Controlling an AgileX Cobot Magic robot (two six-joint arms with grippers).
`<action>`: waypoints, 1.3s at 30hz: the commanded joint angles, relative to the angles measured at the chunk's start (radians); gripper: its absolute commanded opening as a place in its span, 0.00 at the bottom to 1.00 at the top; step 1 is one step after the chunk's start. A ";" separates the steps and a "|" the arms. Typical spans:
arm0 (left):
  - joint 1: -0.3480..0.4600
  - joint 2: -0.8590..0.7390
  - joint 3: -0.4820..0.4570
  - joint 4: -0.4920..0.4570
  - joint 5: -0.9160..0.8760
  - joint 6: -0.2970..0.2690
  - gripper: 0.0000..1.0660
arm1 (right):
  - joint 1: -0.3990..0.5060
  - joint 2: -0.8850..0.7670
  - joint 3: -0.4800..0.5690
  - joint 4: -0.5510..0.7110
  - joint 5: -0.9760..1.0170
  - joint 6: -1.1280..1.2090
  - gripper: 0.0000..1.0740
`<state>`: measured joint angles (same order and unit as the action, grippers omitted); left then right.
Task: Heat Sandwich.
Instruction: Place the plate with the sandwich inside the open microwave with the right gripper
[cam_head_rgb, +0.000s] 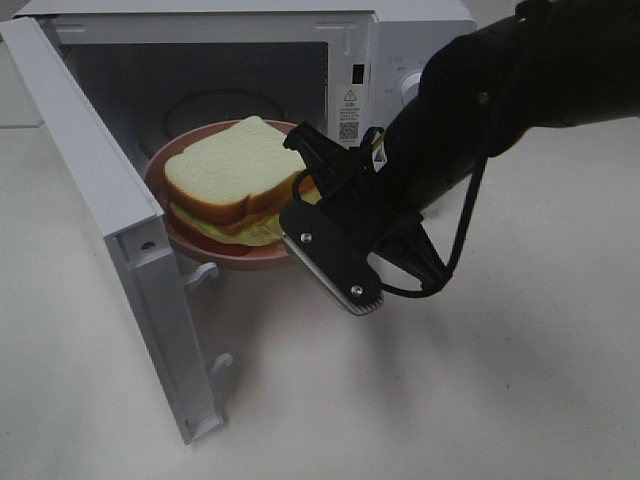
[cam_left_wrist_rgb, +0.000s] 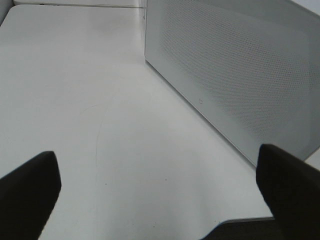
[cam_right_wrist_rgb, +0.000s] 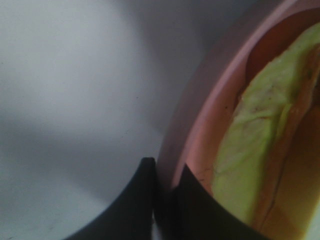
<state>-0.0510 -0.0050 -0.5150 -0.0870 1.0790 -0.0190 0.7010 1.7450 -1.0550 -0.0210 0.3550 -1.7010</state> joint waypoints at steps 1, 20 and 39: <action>0.002 -0.023 0.000 -0.004 -0.006 0.002 0.94 | 0.000 0.035 -0.060 -0.005 -0.023 -0.011 0.00; 0.002 -0.023 0.000 -0.004 -0.006 0.002 0.94 | -0.023 0.277 -0.367 -0.060 0.071 0.068 0.00; 0.002 -0.023 0.000 -0.004 -0.006 0.002 0.94 | -0.022 0.492 -0.725 -0.151 0.195 0.309 0.01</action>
<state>-0.0510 -0.0050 -0.5150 -0.0870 1.0790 -0.0190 0.6800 2.2330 -1.7520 -0.1580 0.5660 -1.4140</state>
